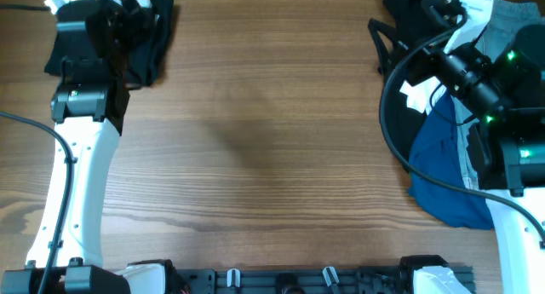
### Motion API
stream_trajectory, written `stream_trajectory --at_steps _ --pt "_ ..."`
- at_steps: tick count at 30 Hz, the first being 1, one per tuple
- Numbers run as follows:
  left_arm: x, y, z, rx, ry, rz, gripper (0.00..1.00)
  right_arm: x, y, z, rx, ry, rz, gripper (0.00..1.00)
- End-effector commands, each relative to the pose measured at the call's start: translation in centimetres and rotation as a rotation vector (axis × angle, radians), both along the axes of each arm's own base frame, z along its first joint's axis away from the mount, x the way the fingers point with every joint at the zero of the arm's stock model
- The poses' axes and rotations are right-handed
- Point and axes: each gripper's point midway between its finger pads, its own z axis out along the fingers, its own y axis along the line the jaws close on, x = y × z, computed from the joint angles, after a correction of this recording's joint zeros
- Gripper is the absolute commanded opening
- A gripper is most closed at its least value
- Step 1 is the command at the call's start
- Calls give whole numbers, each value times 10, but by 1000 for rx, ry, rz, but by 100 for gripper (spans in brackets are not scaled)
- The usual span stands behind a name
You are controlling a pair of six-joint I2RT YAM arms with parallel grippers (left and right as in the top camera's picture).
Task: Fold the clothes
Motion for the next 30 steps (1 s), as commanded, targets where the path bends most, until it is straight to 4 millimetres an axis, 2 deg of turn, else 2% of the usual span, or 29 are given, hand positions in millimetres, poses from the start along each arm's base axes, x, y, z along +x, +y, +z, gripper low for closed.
stream_trajectory --at_steps 1,5,8,11,14,19,23,30 --pt "-8 -2 -12 7 67 -15 100 15 -19 -12 -61 16 -113 100" --pt "-21 -2 -33 2 166 -16 100 14 -23 -38 -76 124 -137 100" --pt "-28 -3 -42 0 213 -16 100 10 -24 -46 -80 159 -137 100" --pt "-32 -3 -47 -1 237 -16 100 2 -26 -45 -81 138 -148 100" --pt "-32 -3 -47 -1 238 -16 100 -10 -39 -43 -92 78 -226 100" --pt "-32 -3 -47 -1 238 -16 100 -41 -59 -56 -92 -40 -341 100" --pt "-32 -3 -47 -1 238 -16 100 -70 -64 -89 -81 -105 -361 100" --pt "-32 -3 -47 -2 238 -16 100 -99 -58 -146 -51 -205 -324 100"
